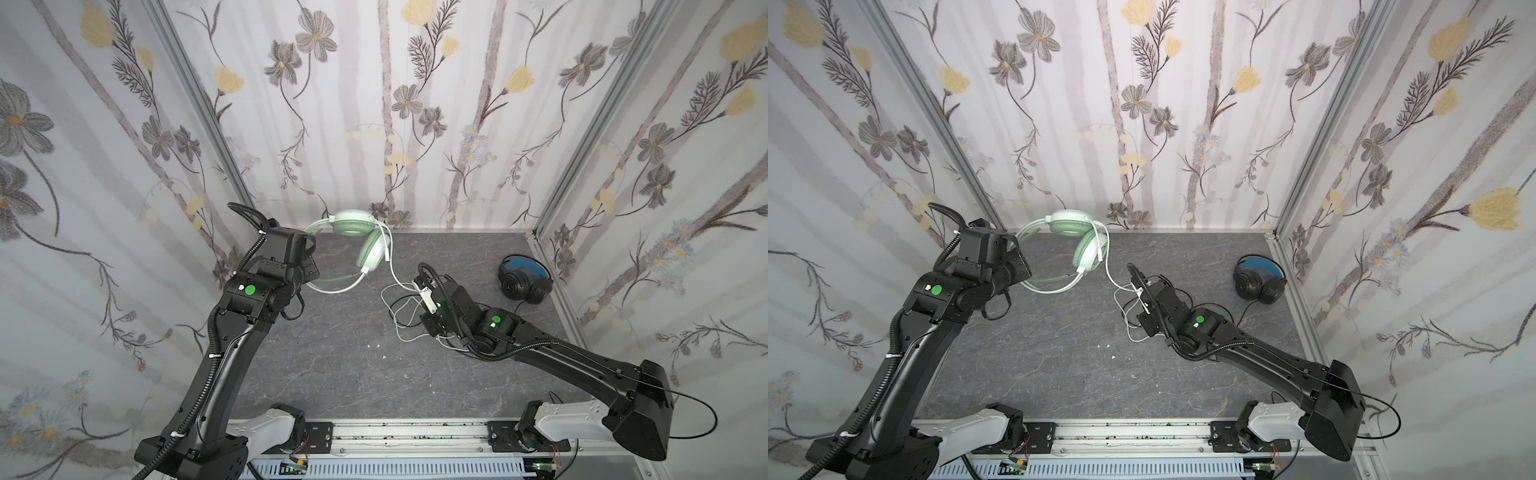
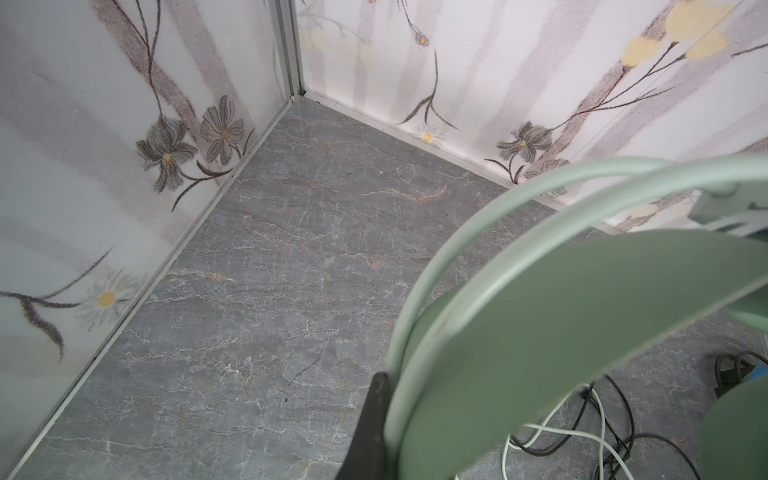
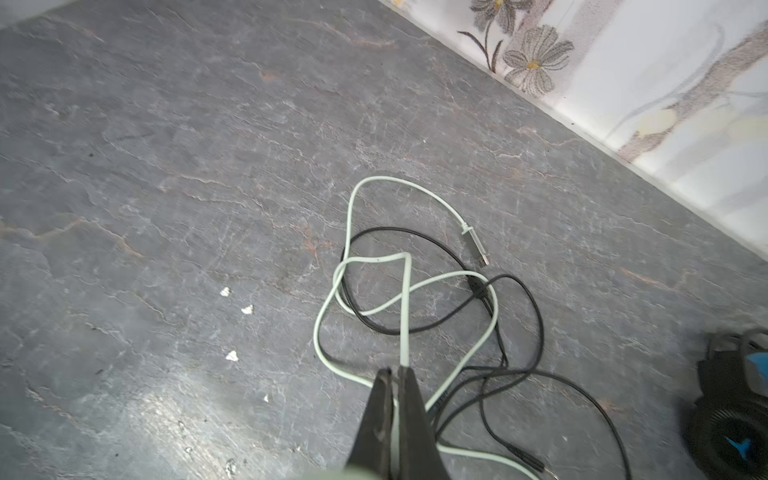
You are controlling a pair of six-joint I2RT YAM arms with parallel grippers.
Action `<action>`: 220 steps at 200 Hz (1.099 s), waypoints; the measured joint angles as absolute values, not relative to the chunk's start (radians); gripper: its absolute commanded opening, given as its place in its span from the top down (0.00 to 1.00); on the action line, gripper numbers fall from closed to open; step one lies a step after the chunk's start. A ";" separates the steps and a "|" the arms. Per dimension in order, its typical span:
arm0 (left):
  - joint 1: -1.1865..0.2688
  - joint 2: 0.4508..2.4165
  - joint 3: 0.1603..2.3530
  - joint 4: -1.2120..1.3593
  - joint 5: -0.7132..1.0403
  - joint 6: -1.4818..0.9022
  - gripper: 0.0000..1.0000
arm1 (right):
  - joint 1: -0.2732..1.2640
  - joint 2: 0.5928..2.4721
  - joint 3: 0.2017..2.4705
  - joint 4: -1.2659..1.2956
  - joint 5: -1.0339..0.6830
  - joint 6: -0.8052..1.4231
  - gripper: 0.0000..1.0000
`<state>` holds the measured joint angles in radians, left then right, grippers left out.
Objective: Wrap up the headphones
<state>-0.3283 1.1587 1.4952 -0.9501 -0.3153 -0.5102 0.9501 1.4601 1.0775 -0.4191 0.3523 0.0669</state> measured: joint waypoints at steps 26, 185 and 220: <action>-0.329 1.139 1.446 -0.909 -0.334 -0.529 1.00 | 1.008 1.491 1.143 -0.511 0.429 0.060 1.00; -0.390 1.128 1.314 -0.824 -0.354 -0.278 1.00 | 1.131 1.636 1.604 -0.752 0.586 -0.086 1.00; -0.400 1.105 1.286 -0.795 -0.234 -0.142 1.00 | 1.095 1.659 1.710 -0.811 0.613 -0.176 1.00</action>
<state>-0.3996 1.1053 1.2861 -0.7952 -0.2340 -0.1417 1.0946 1.6592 1.7100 -0.8112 0.6128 -0.1761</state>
